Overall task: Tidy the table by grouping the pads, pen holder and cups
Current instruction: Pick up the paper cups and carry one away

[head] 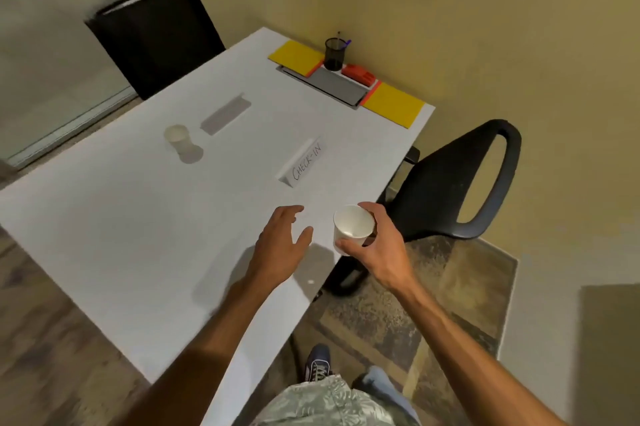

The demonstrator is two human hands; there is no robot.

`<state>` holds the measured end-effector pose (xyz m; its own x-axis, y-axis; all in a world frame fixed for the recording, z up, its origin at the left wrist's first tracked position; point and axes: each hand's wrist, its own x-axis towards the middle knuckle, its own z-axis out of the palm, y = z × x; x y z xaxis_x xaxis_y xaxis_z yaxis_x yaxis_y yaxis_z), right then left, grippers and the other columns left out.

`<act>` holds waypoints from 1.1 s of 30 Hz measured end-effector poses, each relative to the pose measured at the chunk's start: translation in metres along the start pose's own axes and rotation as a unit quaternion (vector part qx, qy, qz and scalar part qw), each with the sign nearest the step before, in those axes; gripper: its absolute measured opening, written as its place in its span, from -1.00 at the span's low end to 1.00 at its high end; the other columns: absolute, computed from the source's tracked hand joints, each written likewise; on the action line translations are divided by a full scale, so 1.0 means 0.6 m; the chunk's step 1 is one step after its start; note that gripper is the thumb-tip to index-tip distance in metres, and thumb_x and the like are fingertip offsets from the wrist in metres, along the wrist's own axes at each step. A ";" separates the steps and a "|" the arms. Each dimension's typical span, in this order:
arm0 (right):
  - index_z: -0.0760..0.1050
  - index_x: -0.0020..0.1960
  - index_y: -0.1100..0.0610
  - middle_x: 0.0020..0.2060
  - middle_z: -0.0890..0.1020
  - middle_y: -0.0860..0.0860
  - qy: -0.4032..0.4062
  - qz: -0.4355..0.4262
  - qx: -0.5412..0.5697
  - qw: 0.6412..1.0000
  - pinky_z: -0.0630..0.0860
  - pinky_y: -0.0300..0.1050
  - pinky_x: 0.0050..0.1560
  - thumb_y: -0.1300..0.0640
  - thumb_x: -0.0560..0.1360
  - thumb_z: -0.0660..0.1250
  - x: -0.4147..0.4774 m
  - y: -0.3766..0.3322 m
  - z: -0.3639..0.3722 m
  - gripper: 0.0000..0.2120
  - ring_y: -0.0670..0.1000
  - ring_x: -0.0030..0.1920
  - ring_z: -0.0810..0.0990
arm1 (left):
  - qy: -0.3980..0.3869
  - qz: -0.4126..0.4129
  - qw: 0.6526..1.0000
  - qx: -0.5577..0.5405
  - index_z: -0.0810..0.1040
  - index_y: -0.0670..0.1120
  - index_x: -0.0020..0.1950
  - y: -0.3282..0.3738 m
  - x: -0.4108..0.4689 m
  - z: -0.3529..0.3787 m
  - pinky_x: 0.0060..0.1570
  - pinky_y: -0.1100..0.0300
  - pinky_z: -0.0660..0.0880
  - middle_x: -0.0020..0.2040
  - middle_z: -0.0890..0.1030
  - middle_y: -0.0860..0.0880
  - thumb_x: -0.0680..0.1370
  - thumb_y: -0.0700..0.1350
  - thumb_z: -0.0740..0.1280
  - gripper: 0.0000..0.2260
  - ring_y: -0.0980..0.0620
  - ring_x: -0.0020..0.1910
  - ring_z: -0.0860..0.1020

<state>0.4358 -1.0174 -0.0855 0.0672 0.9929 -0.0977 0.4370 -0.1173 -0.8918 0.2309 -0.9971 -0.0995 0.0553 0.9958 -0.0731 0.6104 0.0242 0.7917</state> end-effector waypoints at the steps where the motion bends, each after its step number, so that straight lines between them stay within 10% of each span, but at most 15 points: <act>1: 0.33 0.31 -0.12 0.14 0.52 -0.19 -0.019 -0.006 0.000 1.000 0.48 -0.38 -0.01 -0.04 0.30 0.59 0.028 -0.005 0.013 -0.32 -0.21 0.12 0.53 | 0.011 -0.015 1.000 0.002 0.41 0.01 0.39 -0.013 0.011 -0.009 0.15 0.05 0.54 0.30 0.48 0.02 0.58 0.02 0.34 -0.61 0.07 0.14 0.51; 9: 0.30 0.34 0.02 0.19 0.47 -0.05 -0.169 -0.080 -0.061 0.980 0.42 -0.42 -0.09 0.13 0.32 0.57 0.249 -0.009 0.137 -0.31 -0.02 0.14 0.51 | 0.064 -0.107 0.992 0.009 0.27 0.10 0.47 -0.111 0.099 -0.056 0.21 0.09 0.52 0.38 0.42 0.11 0.52 0.08 0.38 -0.44 0.09 0.29 0.48; 13: 0.35 0.33 0.04 0.18 0.46 0.00 -0.227 -0.138 -0.113 0.957 0.44 -0.14 0.10 0.02 0.28 0.60 0.348 0.017 0.202 -0.29 0.05 0.19 0.48 | 0.096 -0.155 0.983 0.009 0.21 0.12 0.47 -0.143 0.139 -0.060 0.21 0.08 0.53 0.39 0.43 0.07 0.49 0.12 0.41 -0.38 0.07 0.31 0.47; 33: 0.28 0.46 0.07 0.28 0.51 0.08 -0.319 -0.356 -0.416 0.774 0.36 0.09 0.05 -0.11 0.26 0.51 0.529 0.110 0.312 -0.15 0.14 0.19 0.47 | 0.135 -0.257 0.956 0.049 0.25 -0.02 0.50 -0.162 0.218 -0.014 0.35 0.02 0.39 0.47 0.33 0.02 0.55 0.11 0.33 -0.42 0.04 0.34 0.44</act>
<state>0.3180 -0.7069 -0.2582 -0.7960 0.5872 -0.1467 0.6041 0.7556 -0.2533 0.1726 -0.8685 -0.1809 -0.4694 0.8414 -0.2677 0.5743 0.5212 0.6313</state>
